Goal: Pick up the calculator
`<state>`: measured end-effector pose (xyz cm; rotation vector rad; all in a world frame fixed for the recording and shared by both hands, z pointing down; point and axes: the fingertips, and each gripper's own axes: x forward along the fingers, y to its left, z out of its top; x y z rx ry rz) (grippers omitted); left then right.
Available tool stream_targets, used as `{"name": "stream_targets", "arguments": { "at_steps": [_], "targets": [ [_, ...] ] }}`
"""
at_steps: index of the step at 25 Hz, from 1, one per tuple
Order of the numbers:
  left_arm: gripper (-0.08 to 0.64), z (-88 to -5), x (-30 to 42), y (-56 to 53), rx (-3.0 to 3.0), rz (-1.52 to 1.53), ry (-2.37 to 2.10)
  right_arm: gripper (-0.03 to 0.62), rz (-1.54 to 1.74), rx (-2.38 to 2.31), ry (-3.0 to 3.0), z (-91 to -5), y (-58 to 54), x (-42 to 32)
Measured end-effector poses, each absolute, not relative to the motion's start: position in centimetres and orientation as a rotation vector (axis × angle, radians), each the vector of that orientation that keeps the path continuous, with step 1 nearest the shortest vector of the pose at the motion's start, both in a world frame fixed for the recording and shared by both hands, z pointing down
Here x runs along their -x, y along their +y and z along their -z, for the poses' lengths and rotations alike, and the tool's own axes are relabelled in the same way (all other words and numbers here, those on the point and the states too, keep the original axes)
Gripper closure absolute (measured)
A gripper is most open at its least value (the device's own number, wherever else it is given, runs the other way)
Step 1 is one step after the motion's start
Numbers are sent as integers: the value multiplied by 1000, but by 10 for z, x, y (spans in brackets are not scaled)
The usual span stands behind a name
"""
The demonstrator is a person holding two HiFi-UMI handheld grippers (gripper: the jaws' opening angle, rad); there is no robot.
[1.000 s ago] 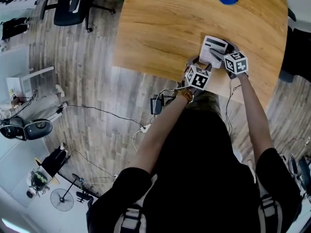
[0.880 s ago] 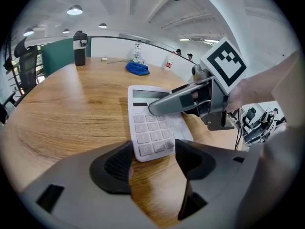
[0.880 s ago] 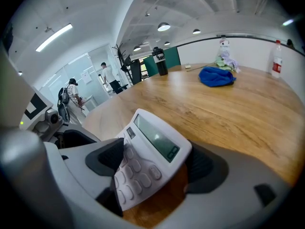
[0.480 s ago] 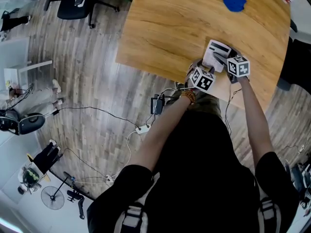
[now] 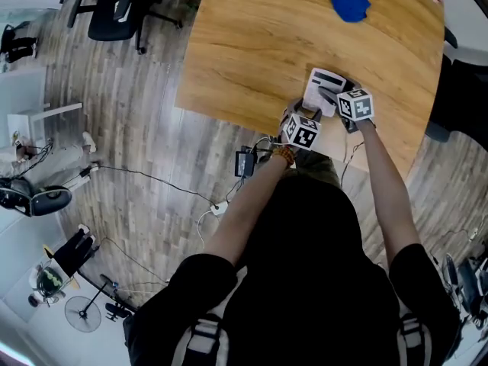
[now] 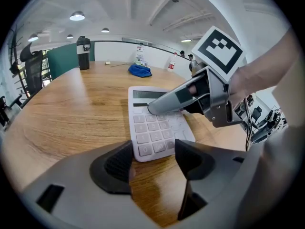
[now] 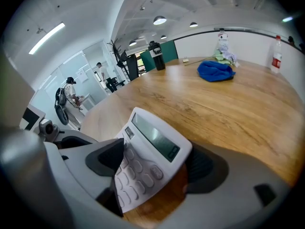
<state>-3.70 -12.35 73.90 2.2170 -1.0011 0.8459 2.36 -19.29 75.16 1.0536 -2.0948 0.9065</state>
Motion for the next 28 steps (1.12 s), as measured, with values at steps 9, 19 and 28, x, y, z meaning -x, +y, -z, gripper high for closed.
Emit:
{"name": "stream_targets", "arguments": {
  "at_steps": [9, 19, 28],
  "targets": [
    [261, -737, 41, -121, -2180, -859, -1026, 195, -908, -1051, -2125, -748, -190, -19],
    [261, -732, 44, -125, -2204, -794, -1077, 221, -911, -1051, -2148, -743, -194, -21],
    [261, -731, 44, -125, -2207, -797, -1077, 221, -895, -1088, -2146, -734, -196, -22]
  ]
}}
